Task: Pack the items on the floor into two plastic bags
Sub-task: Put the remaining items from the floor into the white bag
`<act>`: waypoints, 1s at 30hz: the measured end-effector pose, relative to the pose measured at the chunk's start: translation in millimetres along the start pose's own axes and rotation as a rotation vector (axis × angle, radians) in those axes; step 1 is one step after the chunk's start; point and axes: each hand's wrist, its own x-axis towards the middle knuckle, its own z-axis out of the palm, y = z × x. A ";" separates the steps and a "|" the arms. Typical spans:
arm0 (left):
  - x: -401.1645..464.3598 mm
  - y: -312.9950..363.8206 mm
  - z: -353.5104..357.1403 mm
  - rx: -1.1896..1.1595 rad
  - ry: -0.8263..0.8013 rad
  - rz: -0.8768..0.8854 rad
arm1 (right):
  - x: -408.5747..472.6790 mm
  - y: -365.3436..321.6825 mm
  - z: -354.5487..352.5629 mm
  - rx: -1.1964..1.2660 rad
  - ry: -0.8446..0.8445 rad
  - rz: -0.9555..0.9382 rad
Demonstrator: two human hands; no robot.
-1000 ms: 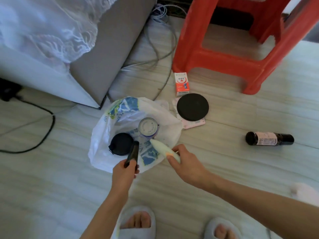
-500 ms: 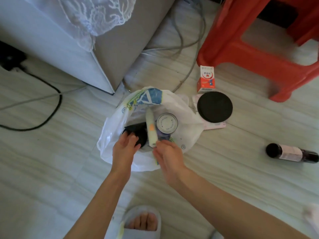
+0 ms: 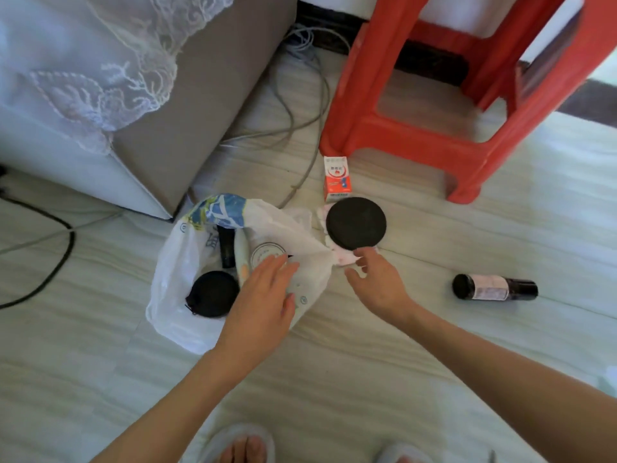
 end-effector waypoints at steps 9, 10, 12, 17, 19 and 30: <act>96.3 51.6 86.9 0.349 -0.239 0.104 | 91.5 58.2 -19.1 0.198 0.105 0.268; 100.9 52.0 95.6 0.358 -0.265 0.065 | 100.9 60.5 -15.4 0.255 0.123 0.294; 108.6 49.9 108.4 0.410 -0.345 -0.026 | 117.9 60.6 -7.5 0.372 0.149 0.348; 111.2 31.2 111.9 0.578 -0.477 -0.008 | 151.3 56.3 10.8 0.465 0.167 0.465; 111.0 26.9 108.4 0.573 -0.490 0.018 | 155.3 59.4 12.9 0.483 0.176 0.495; 80.7 51.0 111.7 0.478 -0.466 -0.221 | 70.7 96.7 26.8 0.520 0.192 0.595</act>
